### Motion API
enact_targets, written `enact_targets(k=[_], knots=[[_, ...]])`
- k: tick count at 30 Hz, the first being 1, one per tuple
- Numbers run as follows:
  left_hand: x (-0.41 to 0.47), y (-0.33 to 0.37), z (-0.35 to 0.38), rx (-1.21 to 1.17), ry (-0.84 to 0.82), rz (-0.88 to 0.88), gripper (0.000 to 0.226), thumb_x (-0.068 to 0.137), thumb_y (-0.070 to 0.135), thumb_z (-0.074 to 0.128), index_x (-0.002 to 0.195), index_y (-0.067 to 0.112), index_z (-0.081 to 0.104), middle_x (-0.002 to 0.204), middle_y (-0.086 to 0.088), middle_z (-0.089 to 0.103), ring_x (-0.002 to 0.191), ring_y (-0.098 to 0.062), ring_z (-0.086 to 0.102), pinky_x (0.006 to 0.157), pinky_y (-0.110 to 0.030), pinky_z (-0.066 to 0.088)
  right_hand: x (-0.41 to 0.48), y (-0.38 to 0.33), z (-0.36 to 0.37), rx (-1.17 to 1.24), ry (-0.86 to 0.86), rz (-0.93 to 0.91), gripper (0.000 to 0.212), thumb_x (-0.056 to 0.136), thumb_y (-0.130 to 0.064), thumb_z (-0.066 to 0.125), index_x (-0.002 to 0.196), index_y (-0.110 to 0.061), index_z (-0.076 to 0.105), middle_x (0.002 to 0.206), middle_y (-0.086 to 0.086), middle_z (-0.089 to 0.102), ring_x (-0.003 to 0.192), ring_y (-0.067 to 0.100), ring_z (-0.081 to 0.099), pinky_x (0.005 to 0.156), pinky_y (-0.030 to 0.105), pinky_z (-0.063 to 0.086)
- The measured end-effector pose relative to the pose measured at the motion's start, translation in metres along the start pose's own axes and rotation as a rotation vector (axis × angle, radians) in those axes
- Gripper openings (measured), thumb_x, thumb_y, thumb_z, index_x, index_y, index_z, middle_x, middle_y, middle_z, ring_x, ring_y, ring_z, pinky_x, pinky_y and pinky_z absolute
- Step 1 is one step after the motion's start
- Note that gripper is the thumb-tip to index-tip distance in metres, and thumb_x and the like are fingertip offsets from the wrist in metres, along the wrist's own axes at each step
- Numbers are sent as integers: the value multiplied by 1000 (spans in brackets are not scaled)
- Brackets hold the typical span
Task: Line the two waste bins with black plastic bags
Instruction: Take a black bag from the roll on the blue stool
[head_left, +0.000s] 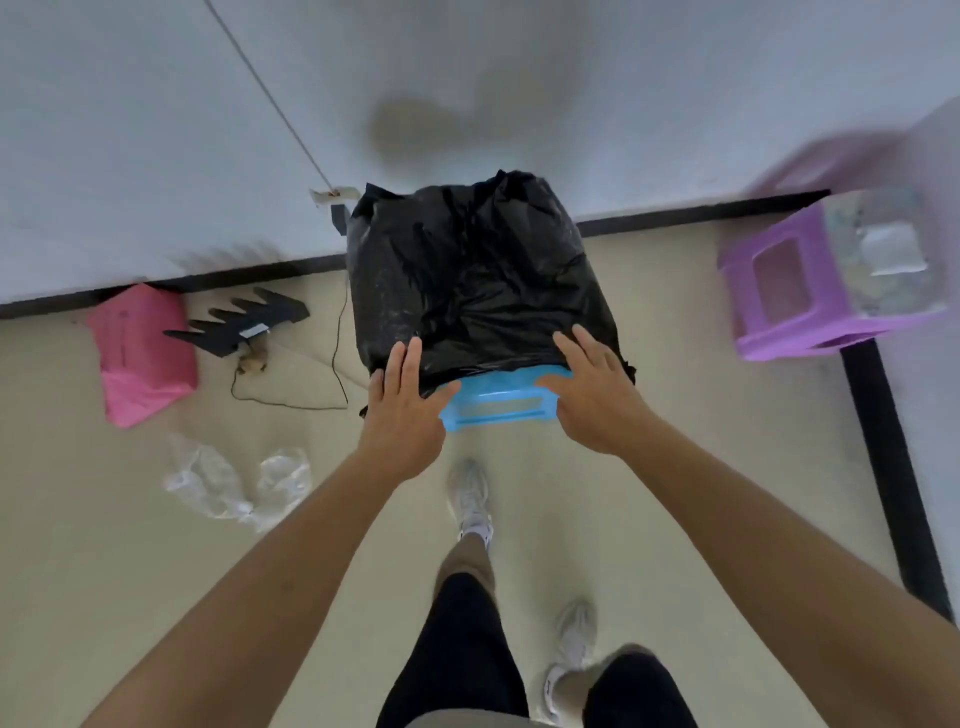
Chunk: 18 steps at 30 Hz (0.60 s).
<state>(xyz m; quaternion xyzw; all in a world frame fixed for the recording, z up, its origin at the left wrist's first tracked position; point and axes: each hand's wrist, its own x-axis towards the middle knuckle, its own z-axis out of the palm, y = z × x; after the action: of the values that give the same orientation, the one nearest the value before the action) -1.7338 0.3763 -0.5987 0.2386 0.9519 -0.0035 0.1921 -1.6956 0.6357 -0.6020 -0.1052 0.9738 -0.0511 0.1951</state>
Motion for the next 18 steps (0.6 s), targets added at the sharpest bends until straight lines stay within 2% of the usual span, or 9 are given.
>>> enact_targets(k=[3, 6, 8, 11, 12, 14, 16, 18], knots=[[42, -19, 36, 71, -99, 44, 58, 91, 32, 53, 146, 34, 35, 161, -20, -10, 147, -39, -9, 116, -56, 10, 46, 1, 39, -31, -47, 8, 52, 92, -20, 52, 143, -30, 49, 163, 21, 5, 149, 43, -5, 120, 55, 3], [67, -28, 60, 123, -203, 12, 64, 93, 34, 47, 150, 18, 25, 163, -13, 0, 148, -36, -2, 116, -55, 15, 76, 2, 63, -87, -171, 58, 62, 91, -21, 51, 151, -22, 35, 164, 16, 9, 149, 42, -4, 119, 56, 0], [71, -29, 58, 96, -165, -14, 64, 93, 29, 47, 148, 6, 26, 161, -10, 15, 146, -33, 13, 113, -51, 23, 83, 2, 63, -75, -195, 103, 63, 91, -17, 51, 150, -11, 32, 159, 12, 26, 149, 37, 8, 120, 53, 2], [74, -30, 25, 31, 31, -12, 56, 88, 17, 56, 138, -1, 41, 152, -15, 37, 132, -35, 37, 101, -51, 37, 83, 9, 32, 35, -22, 104, 48, 89, -7, 54, 137, -7, 50, 136, 13, 53, 135, 33, 40, 117, 46, 20], [75, -31, 11, 5, 107, -18, 52, 87, 16, 58, 134, -1, 45, 148, -16, 42, 127, -35, 43, 97, -51, 41, 82, 12, 17, 68, 56, 96, 42, 88, -4, 57, 129, -9, 57, 124, 12, 59, 123, 32, 50, 111, 43, 29], [76, -30, -27, -26, 244, -8, 47, 87, 18, 60, 129, -1, 49, 143, -16, 48, 120, -34, 47, 89, -50, 44, 73, 19, -28, 140, 234, 105, 33, 78, 5, 64, 106, -13, 66, 97, 8, 64, 93, 31, 61, 89, 38, 44], [76, -22, -73, 7, 353, 15, 45, 90, 22, 57, 129, 1, 49, 142, -14, 49, 118, -32, 47, 88, -49, 43, 60, 27, -79, 192, 360, 149, 35, 68, 13, 65, 91, -13, 61, 80, 7, 59, 71, 31, 59, 66, 36, 41], [73, -7, -118, 41, 428, 16, 44, 93, 26, 55, 129, 1, 48, 143, -14, 48, 117, -32, 47, 88, -49, 43, 43, 37, -123, 222, 413, 218, 39, 70, 14, 61, 99, -12, 55, 85, 8, 58, 67, 31, 58, 57, 33, 36]])
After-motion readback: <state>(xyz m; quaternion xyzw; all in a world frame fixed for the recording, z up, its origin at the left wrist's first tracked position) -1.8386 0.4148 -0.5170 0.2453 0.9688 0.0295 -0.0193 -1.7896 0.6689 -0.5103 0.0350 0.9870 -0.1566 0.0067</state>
